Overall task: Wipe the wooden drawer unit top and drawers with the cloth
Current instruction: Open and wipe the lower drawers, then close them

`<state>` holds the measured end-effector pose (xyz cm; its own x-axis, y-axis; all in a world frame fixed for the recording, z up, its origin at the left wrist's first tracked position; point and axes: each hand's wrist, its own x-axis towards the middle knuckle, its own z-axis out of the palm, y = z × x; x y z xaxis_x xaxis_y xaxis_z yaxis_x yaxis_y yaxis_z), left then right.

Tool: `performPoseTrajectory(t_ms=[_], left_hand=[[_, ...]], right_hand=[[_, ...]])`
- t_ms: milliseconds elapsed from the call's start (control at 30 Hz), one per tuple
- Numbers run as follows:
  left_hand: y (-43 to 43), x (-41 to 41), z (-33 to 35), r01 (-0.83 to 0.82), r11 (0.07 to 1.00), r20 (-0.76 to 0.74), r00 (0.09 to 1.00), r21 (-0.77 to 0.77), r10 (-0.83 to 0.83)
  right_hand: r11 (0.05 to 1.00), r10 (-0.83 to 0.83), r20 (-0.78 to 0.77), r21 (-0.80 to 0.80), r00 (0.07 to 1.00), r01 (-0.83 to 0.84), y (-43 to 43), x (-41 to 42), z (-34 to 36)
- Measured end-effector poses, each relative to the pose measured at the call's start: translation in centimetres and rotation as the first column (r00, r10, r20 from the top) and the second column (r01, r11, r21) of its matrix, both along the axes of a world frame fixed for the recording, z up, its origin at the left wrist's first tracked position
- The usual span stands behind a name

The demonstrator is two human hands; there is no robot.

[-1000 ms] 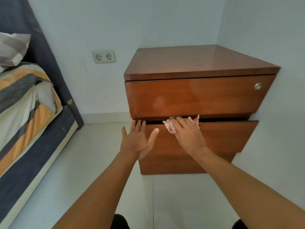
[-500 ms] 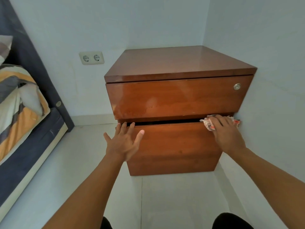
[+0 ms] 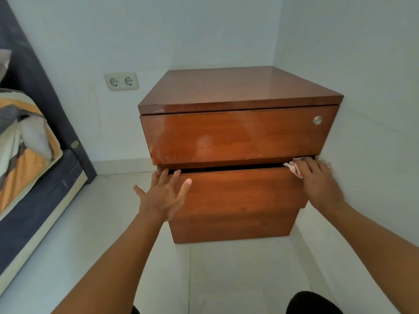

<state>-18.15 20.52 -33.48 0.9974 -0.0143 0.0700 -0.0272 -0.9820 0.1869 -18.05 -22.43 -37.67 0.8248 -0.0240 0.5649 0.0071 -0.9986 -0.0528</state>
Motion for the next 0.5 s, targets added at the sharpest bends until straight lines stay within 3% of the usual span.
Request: performPoseTrajectory(t_ms=[367, 500], left_hand=[[1.0, 0.1, 0.1, 0.064, 0.998, -0.008, 0.998, 0.010, -0.064], [1.3, -0.3, 0.1, 0.086, 0.996, -0.008, 0.996, -0.023, -0.086]], right_hand=[[0.997, -0.078, -0.055, -0.003, 0.995, 0.078, 0.4, -0.9, 3.1], [0.941, -0.180, 0.079, 0.304, 0.981, 0.148, 2.3, -1.4, 4.1]])
